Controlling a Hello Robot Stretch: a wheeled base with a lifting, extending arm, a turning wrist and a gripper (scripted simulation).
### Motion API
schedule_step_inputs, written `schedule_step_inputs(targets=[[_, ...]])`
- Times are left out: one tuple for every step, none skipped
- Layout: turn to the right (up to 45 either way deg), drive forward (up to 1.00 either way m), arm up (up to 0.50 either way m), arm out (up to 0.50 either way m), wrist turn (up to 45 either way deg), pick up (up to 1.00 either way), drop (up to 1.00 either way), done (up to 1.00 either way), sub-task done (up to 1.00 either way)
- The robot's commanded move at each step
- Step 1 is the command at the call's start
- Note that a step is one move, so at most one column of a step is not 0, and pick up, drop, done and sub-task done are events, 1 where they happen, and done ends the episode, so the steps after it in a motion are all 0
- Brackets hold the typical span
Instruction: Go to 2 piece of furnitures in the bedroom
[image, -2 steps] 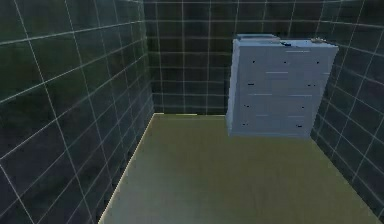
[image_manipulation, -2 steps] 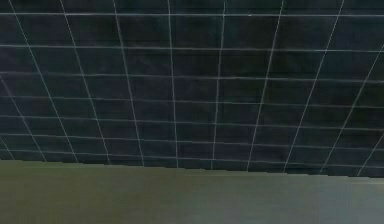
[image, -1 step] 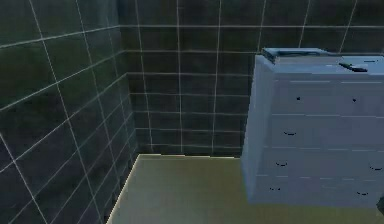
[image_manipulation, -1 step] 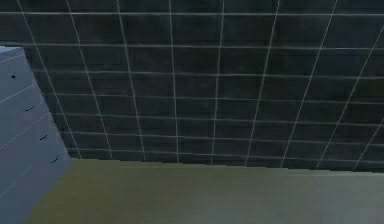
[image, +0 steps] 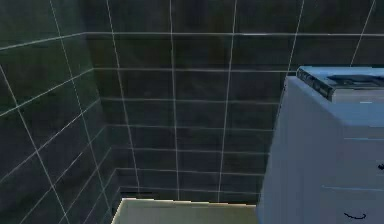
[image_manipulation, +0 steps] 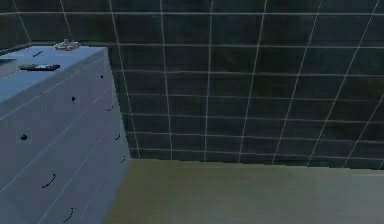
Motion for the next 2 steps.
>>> schedule_step_inputs(targets=[[45.0,0.00,0.00,0.00,0.0,0.00,0.00,0.00,0.00],[0.0,0.00,0.00,0.00,0.0,0.00,0.00,1.00,0.00]])
